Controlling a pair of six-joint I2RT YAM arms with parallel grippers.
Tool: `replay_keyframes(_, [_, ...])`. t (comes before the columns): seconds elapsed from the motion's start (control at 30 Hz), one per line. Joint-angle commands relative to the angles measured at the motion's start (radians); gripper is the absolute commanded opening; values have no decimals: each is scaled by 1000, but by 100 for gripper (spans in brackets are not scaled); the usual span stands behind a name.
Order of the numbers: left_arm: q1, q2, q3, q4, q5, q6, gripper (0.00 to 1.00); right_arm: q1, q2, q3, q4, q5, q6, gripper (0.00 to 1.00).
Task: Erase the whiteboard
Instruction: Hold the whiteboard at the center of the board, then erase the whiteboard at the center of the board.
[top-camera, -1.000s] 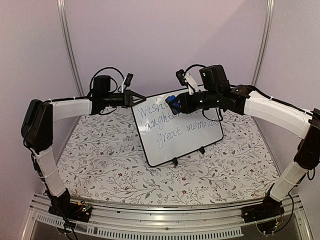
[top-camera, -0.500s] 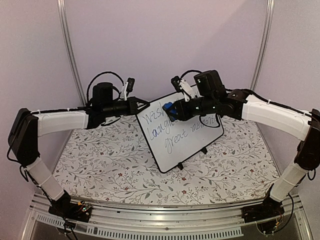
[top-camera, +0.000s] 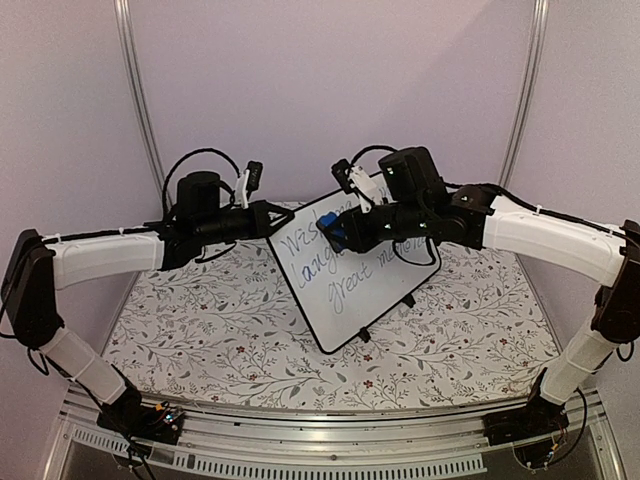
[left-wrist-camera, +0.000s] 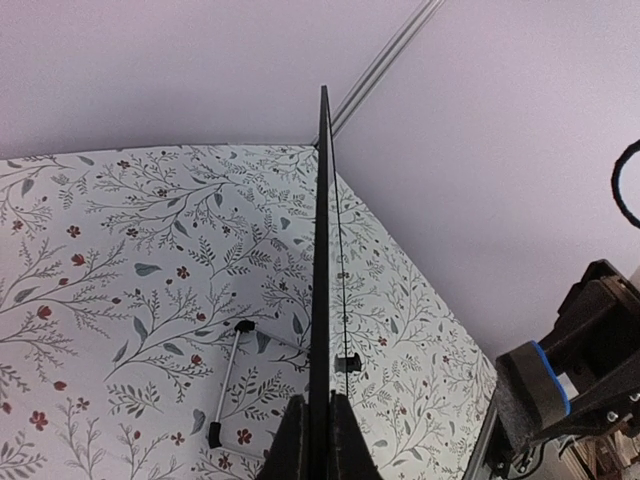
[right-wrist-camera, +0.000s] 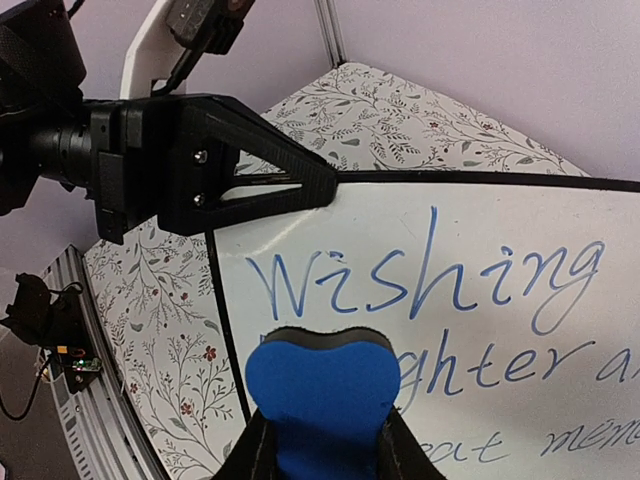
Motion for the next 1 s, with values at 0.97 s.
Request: replay_keyframes(0.97, [-76, -52, -31, -44, -147, 31, 0, 40, 37, 79, -132, 198, -26, 20])
